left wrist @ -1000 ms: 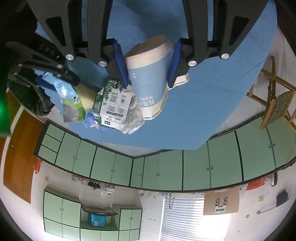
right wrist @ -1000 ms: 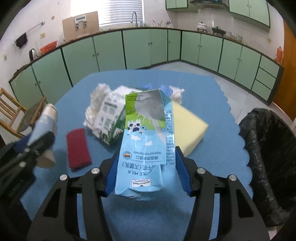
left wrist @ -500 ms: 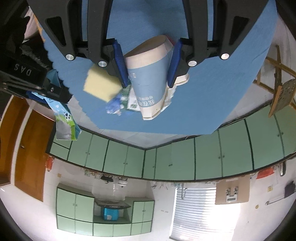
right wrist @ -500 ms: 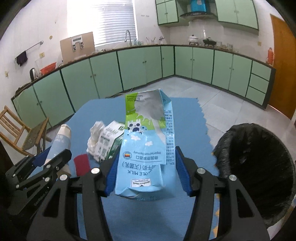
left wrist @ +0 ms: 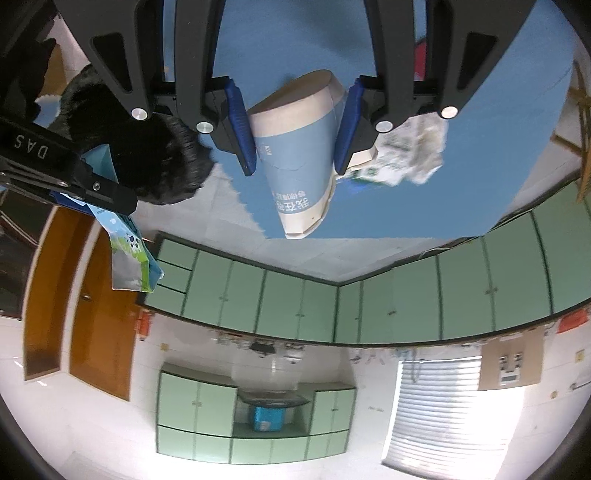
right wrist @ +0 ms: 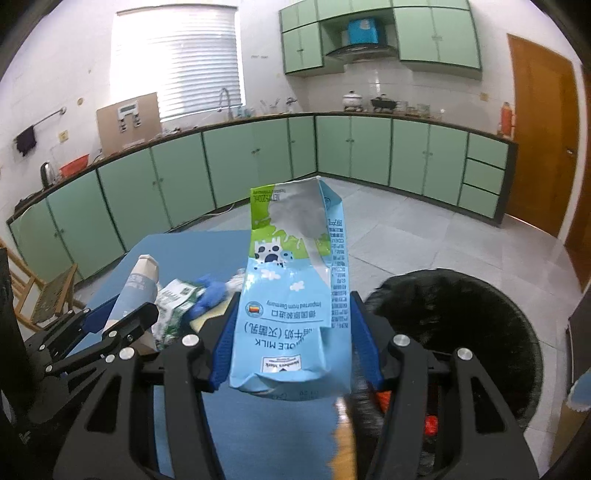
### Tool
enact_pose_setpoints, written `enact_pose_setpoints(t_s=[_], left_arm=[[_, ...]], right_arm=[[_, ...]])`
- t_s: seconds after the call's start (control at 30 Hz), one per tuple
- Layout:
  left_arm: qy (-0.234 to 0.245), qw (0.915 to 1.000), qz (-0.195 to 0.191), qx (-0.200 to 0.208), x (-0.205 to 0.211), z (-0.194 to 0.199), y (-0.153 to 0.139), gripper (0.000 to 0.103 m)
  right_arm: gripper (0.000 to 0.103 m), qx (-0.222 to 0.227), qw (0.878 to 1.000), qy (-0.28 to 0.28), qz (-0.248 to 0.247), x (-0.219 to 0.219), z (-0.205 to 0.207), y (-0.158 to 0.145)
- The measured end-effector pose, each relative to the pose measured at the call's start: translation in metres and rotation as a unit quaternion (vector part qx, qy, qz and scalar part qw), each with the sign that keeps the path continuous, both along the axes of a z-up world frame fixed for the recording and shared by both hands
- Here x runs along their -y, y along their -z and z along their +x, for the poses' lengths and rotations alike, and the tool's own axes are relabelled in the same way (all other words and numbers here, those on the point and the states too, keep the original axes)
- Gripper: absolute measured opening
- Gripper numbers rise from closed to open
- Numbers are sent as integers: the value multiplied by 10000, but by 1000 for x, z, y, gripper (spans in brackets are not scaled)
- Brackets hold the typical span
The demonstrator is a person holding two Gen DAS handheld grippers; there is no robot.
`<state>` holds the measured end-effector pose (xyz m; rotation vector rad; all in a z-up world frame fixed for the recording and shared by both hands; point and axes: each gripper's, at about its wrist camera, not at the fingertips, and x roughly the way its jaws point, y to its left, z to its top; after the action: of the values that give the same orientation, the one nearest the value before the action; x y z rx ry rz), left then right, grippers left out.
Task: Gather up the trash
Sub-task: 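Carry cup and carton over the bin and open both tools to drop them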
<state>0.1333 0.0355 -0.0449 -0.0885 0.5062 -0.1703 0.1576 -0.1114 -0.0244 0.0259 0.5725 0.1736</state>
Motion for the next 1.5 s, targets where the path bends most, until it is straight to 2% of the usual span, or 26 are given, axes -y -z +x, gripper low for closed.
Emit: enact_pose_setpoints(t_s=[0.3, 0.47, 0.77, 1.03, 1.1, 1.13, 1.17, 1.23, 1.33, 1.5], left_arm=[[658, 9977, -99, 152, 76, 29, -12, 43], [1000, 9948, -147, 156, 118, 45, -11, 43], [1490, 9887, -143, -89, 194, 76, 10, 43], [1726, 9840, -54, -432, 241, 97, 38, 43], [1853, 9812, -78, -524, 248, 101, 43, 47], [1885, 9803, -64, -579, 250, 101, 45, 51], [1888, 9800, -61, -621, 252, 102, 47, 53], [1931, 9786, -137, -705, 252, 104, 49, 55], [1853, 9795, -221, -761, 242, 105, 48, 59], [1670, 9836, -215, -644, 218, 102, 34, 62]], right_arm=[[54, 104, 9976, 678, -72, 80, 0, -5], [54, 94, 9947, 1013, -123, 124, 2, 3], [54, -122, 9889, 1473, -157, 192, 10, 40], [54, -454, 9840, 1692, -328, 223, 24, 87], [55, -502, 9833, 1710, -375, 226, 27, 95], [59, -554, 9832, 1698, -386, 227, 30, 100], [71, -596, 9825, 1719, -406, 228, 31, 104], [75, -597, 9811, 1785, -446, 231, 29, 110], [87, -587, 9791, 1893, -448, 233, 23, 115], [94, -486, 9787, 1980, -242, 230, 11, 105]])
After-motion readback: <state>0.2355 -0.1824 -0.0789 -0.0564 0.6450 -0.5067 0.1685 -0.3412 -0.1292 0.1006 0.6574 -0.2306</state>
